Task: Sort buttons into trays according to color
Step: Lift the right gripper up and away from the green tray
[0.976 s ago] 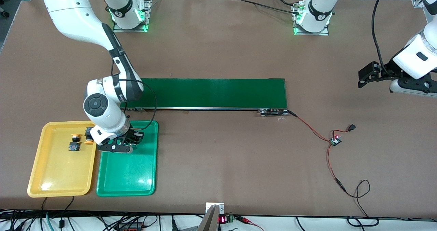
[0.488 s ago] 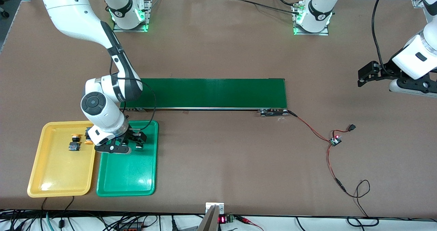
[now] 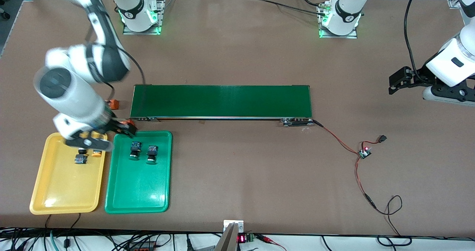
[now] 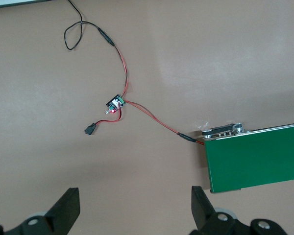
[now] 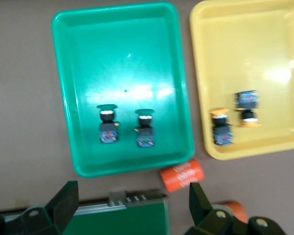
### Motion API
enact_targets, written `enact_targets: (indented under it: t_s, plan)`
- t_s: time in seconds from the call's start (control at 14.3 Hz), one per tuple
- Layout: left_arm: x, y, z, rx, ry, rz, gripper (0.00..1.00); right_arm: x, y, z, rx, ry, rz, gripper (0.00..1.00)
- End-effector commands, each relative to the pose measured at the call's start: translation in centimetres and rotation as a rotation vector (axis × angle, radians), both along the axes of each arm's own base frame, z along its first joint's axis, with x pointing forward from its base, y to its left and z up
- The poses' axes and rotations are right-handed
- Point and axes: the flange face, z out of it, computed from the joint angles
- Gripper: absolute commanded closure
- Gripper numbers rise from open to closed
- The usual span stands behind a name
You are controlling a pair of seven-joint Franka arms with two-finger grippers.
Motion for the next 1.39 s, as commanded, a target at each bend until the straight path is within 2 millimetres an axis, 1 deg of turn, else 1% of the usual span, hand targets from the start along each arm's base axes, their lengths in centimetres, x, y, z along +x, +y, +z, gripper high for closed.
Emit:
enact_targets:
  t_s: [0.0, 0.07, 0.14, 0.21, 0.28, 0.35, 0.42, 0.49, 0.56, 0.63, 0.7, 0.77, 0.84, 0.91, 0.98, 1.05, 1.12, 1.18, 1.32]
  plan:
    - [-0.3, 0.5, 1.0, 0.003, 0.019, -0.004, 0.0, -6.3, -3.1, 6.8, 0.004, 0.024, 0.007, 0.0]
    - [-0.6, 0.5, 1.1, 0.004, 0.028, -0.004, 0.0, -8.2, -4.8, 9.1, -0.003, 0.047, 0.017, 0.0]
    - [-0.8, 0.3, 1.5, 0.004, 0.022, -0.007, 0.0, -9.5, -7.2, 10.7, -0.007, 0.061, 0.029, 0.0]
    - [-0.9, 0.2, 1.7, 0.004, 0.019, -0.009, 0.0, -10.8, -9.5, 11.5, -0.009, 0.071, 0.038, 0.0]
    - [-0.9, 0.1, 1.7, 0.004, 0.019, -0.01, 0.0, -11.9, -12.0, 11.9, 0.004, 0.073, 0.031, 0.0]
    - [-0.9, 0.2, 1.8, -0.012, 0.017, -0.007, 0.0, -12.9, -13.2, 12.0, 0.022, 0.075, 0.024, 0.0]
    - [-0.8, 0.4, 1.7, -0.049, 0.02, 0.003, 0.0, -13.3, -13.1, 12.0, 0.026, 0.074, 0.022, 0.0]
    - [-0.8, 0.6, 1.7, -0.086, 0.022, 0.014, 0.0, -13.2, -12.6, 12.1, 0.026, 0.076, 0.014, 0.0]
    - [-0.8, 2.2, 1.7, -0.092, 0.027, 0.043, 0.0, -12.9, -12.4, 11.8, 0.027, 0.079, 0.015, 0.0]
    - [-0.8, 2.7, 1.7, -0.093, 0.028, 0.051, 0.0, -12.2, -12.3, 10.5, 0.03, 0.104, 0.013, 0.0]
    - [-0.6, 2.9, 1.6, -0.093, 0.021, 0.054, 0.0, -11.8, -11.8, 10.0, 0.031, 0.112, 0.018, 0.0]
    - [-0.5, 2.8, 1.6, -0.092, 0.017, 0.053, 0.0, -11.4, -11.7, 10.5, 0.03, 0.104, 0.035, 0.0]
    - [-0.6, 2.5, 1.7, -0.092, 0.018, 0.048, 0.0, -11.4, -11.8, 10.7, 0.031, 0.116, 0.034, 0.0]
    - [-0.8, 2.1, 1.9, -0.09, 0.021, 0.039, 0.0, -11.8, -11.5, 11.1, 0.033, 0.151, 0.02, 0.0]
    - [-0.9, 1.7, 1.9, -0.089, 0.021, 0.031, 0.0, -11.0, -11.3, 10.8, 0.035, 0.176, 0.021, 0.0]
    - [-0.8, 1.2, 1.8, -0.085, 0.021, 0.022, 0.0, -10.1, -11.3, 11.3, 0.036, 0.171, 0.021, 0.0]
    - [-0.9, 0.1, 1.9, -0.084, 0.021, 0.002, 0.0, -9.8, -11.3, 11.3, 0.036, 0.172, 0.024, 0.0]
    - [-0.9, -1.0, 2.0, -0.078, 0.016, -0.018, 0.0, -9.6, -11.4, 11.2, 0.037, 0.174, 0.02, 0.0]
    - [-1.1, -1.4, 2.0, -0.075, 0.019, -0.024, 0.0, -9.8, -11.3, 11.0, 0.036, 0.182, 0.021, 0.0]
